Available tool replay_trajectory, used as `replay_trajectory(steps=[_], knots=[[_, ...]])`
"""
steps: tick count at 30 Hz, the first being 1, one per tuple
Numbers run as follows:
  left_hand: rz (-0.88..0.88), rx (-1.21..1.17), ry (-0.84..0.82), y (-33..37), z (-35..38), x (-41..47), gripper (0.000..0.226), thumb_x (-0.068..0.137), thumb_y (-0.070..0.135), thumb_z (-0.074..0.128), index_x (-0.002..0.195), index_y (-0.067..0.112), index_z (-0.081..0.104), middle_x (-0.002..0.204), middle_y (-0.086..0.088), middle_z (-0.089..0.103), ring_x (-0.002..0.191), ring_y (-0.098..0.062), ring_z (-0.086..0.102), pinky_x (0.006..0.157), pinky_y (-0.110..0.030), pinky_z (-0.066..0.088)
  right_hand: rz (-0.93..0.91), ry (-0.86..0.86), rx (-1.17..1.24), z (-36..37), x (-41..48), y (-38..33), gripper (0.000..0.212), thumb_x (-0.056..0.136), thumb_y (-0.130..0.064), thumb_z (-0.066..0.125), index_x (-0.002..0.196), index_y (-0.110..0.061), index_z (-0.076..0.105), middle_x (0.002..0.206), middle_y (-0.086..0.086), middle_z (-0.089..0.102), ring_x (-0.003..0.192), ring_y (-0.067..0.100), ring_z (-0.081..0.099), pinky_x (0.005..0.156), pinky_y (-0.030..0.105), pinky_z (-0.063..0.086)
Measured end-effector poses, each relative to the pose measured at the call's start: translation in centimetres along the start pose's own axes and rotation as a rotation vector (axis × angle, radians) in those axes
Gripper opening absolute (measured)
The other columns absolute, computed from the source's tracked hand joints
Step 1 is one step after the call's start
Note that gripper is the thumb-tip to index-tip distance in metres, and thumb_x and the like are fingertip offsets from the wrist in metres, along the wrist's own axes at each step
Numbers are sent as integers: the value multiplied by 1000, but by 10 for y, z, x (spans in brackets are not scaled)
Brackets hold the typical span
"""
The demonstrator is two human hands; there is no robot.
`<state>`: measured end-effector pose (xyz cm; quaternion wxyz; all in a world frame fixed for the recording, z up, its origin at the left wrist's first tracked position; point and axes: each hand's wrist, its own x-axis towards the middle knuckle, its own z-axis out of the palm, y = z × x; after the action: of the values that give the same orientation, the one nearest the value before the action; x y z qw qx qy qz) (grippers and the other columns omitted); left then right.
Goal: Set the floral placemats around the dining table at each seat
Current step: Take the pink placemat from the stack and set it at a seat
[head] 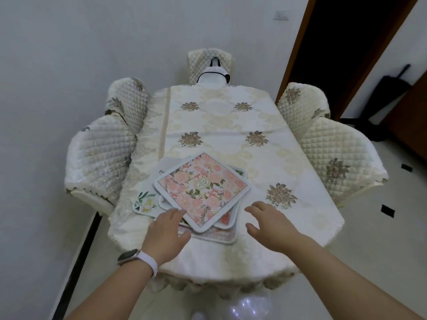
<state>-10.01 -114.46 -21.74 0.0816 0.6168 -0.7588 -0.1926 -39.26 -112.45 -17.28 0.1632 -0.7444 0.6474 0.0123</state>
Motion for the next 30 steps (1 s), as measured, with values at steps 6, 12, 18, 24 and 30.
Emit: replay_trajectory(steps=[6,12,18,24,30], knots=[[15,-119,66,-12,-16,51,52,91,37,55,140,24,44,143,3,46,130,-18,41,103,-37,38,-52,35,30,-21,53,-8,52,95,-43,47,145,-26,42,148,-3,42,131,19,42,104,37,42],[-30,-188,113,-10,-16,95,47,92,31,56,137,23,48,137,5,49,125,-15,43,101,-31,37,-70,21,168,-26,117,4,49,97,-41,49,144,-25,44,148,-5,40,132,17,40,102,33,40],[-214,-163,35,-8,-1,125,53,88,41,50,138,22,47,138,4,48,125,-17,43,98,-34,40,-19,-144,246,-6,182,45,52,96,-38,52,144,-22,43,148,0,41,131,20,41,102,36,41],[-526,-380,26,2,33,137,37,92,27,56,128,19,54,132,-1,51,118,-14,47,94,-28,36,61,-182,443,11,241,73,45,95,-32,51,138,-17,51,147,4,42,125,19,49,96,31,39],[-861,-481,144,5,52,149,39,87,31,60,124,18,53,126,-7,46,107,-27,53,94,-44,46,107,-228,558,25,280,86,40,95,-34,50,131,-16,55,138,5,50,97,14,57,79,29,44]])
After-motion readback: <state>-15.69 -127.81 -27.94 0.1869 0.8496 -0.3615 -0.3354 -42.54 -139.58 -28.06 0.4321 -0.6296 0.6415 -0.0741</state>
